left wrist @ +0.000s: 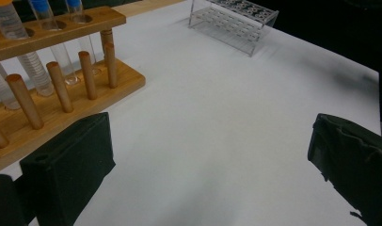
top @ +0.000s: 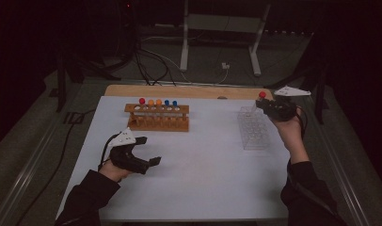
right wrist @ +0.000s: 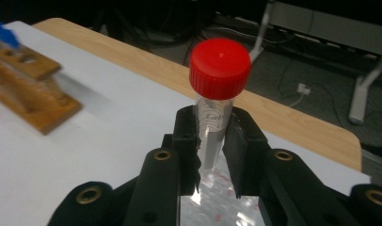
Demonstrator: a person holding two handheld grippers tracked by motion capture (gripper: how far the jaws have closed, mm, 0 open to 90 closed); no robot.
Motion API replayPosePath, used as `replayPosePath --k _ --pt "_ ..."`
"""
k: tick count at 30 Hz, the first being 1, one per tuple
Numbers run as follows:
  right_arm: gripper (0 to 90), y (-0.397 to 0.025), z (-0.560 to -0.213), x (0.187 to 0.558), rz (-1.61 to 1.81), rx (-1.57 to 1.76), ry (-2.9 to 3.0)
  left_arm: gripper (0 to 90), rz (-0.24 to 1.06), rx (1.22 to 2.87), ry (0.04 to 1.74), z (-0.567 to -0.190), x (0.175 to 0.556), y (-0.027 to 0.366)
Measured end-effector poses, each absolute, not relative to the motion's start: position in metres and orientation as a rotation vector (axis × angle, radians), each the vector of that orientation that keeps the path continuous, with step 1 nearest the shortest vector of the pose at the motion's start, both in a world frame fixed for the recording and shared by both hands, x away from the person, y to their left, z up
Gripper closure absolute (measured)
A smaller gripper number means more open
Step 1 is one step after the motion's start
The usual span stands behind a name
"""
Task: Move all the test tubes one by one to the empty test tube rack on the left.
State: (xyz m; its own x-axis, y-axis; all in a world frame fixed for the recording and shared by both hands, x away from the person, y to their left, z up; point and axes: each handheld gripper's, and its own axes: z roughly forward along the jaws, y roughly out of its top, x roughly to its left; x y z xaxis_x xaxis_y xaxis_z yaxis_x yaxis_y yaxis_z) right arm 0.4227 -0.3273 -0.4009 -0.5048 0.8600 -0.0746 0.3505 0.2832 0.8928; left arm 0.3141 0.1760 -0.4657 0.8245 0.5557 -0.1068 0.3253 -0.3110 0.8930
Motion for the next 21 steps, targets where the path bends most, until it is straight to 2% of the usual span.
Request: replayPosePath --k 10,21 --pt "74.7 -0.292 -0.399 0.4 1.191 1.002 2.105 1.6 0.249 1.925 0.652 -0.462 0.313 0.171" --pt "74.7 -0.252 -0.418 0.37 1.17 0.953 2.219 1.8 0.229 1.938 0.629 -0.458 0.317 0.153"
